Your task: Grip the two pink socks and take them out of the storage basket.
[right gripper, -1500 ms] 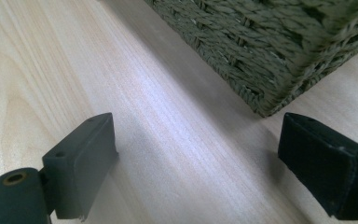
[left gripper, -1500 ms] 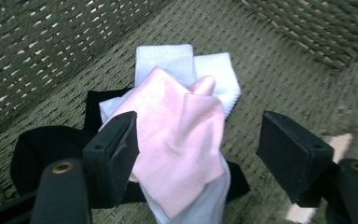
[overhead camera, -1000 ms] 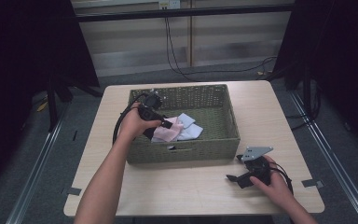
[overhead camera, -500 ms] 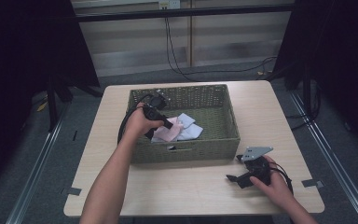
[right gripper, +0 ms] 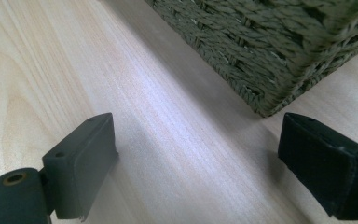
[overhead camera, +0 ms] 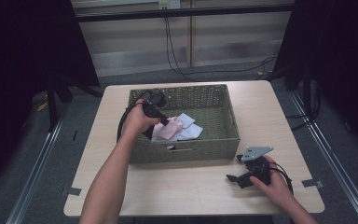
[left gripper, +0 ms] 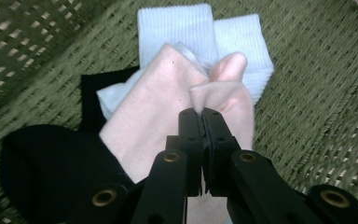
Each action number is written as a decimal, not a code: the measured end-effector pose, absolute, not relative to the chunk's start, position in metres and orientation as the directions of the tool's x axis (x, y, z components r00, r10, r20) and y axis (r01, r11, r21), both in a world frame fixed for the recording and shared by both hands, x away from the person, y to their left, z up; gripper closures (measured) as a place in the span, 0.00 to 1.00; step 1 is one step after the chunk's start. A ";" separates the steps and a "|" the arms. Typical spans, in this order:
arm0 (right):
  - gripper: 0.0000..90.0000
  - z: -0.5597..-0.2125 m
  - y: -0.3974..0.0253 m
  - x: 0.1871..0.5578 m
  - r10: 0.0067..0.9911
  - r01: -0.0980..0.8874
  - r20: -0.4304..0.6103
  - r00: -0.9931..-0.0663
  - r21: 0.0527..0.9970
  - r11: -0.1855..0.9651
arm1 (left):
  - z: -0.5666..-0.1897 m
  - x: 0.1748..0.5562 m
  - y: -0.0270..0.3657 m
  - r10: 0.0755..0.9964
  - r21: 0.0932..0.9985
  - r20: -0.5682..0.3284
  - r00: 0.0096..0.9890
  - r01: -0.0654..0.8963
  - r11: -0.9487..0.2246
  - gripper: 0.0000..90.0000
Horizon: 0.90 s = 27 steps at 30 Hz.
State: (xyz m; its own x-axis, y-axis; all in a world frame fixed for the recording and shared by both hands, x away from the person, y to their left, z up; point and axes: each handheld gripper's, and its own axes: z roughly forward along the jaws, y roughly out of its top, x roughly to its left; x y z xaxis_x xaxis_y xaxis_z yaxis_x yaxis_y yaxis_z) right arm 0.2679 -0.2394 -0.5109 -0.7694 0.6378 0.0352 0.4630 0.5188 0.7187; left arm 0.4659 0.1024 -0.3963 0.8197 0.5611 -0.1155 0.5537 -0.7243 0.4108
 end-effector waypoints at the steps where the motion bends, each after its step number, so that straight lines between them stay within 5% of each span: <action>1: 0.12 -0.511 -0.239 0.268 0.638 0.463 0.035 -0.769 0.719 0.519 | -0.393 0.466 0.104 0.565 0.422 -0.111 0.817 0.554 -0.718 0.97; 27: 0.12 -0.511 -0.240 0.268 0.636 0.459 0.032 -0.771 0.720 0.520 | -0.323 0.466 0.128 0.606 0.464 -0.139 0.783 0.592 -0.659 0.97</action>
State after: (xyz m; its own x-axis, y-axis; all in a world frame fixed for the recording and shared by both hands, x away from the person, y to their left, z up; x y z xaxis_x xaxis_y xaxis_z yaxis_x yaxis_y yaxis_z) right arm 0.2683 -0.2395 -0.5110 -0.7708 0.6363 0.0321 0.4591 0.5197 0.7205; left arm 0.4655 0.1280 -0.3227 0.7830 0.6064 -0.1388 0.5923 -0.6588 0.4639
